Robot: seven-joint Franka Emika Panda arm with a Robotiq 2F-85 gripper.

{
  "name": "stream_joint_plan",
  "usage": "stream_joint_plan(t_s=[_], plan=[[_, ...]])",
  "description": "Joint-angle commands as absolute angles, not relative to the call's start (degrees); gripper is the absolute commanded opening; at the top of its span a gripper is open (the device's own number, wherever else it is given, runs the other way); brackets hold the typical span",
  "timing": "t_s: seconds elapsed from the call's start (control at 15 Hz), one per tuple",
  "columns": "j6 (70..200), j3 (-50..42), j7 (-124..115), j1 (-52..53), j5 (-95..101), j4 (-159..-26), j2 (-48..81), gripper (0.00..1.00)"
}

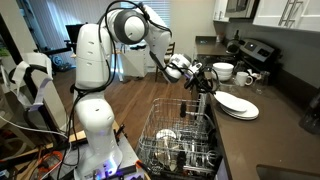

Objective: Take the top white plate and put it in the dishwasher

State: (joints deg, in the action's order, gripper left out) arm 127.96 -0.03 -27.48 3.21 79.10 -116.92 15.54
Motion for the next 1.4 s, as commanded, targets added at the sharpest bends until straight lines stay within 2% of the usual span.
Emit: stream_joint_plan(t_s=[0.0,1.33], plan=[[125.5,0.4,-28.7,3.4,79.8,-116.9,14.9,0.05],[121.1,2.5,-32.4,5.2,81.0,-117.6,14.8,0.05]])
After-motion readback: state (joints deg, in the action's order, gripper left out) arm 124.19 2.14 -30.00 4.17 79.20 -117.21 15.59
